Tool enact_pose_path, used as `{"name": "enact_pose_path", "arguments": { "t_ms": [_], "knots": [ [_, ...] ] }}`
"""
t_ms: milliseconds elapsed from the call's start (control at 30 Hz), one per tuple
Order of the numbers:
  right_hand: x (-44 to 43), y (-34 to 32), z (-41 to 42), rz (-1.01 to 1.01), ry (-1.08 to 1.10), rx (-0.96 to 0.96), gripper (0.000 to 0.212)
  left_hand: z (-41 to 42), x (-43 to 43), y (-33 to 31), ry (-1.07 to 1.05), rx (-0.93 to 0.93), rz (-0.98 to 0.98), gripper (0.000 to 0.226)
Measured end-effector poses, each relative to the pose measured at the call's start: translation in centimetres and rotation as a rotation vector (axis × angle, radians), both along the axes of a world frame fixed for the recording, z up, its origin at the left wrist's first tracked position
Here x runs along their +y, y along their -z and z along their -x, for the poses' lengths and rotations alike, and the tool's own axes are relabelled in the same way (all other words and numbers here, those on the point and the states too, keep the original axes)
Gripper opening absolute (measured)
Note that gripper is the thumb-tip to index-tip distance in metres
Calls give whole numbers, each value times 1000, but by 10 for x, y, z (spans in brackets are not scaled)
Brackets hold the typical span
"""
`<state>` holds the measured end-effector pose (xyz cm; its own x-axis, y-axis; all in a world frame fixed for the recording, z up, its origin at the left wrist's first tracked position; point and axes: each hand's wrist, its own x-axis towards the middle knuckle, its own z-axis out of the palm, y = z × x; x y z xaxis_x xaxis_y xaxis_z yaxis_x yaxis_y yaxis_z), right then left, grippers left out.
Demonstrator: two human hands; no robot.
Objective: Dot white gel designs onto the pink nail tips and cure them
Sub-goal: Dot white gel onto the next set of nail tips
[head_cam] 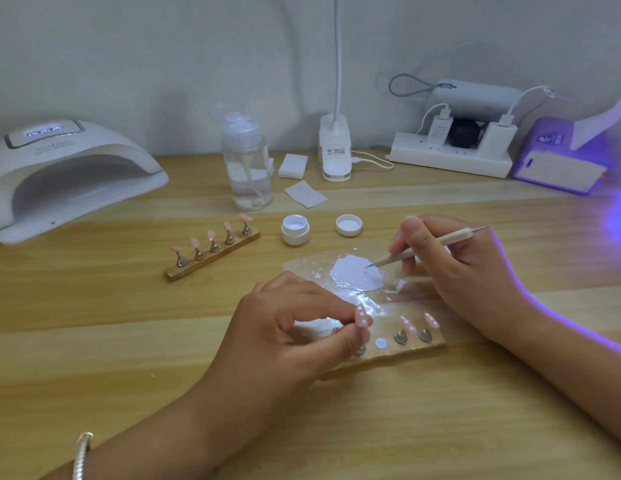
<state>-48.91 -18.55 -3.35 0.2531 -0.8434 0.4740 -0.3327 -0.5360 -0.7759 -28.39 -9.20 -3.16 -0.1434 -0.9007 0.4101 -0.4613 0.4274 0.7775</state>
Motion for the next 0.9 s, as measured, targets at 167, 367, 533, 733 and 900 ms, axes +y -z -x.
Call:
{"name": "enact_pose_path", "arguments": {
  "t_ms": [167,367,533,733,900],
  "knots": [
    [0,0,-1,-16,2,19,36,0,0,0,6,-2,8,8],
    [0,-1,-1,-37,0,21,37,0,0,0,15,6,4,8],
    [0,-1,0,-33,-4,9,36,0,-1,0,12,7,7,8],
    [0,-1,-1,-56,0,14,36,0,-1,0,6,8,4,6],
    [0,-1,-1,-80,-2,-3,37,0,-1,0,7,9,4,9]
  ]
}}
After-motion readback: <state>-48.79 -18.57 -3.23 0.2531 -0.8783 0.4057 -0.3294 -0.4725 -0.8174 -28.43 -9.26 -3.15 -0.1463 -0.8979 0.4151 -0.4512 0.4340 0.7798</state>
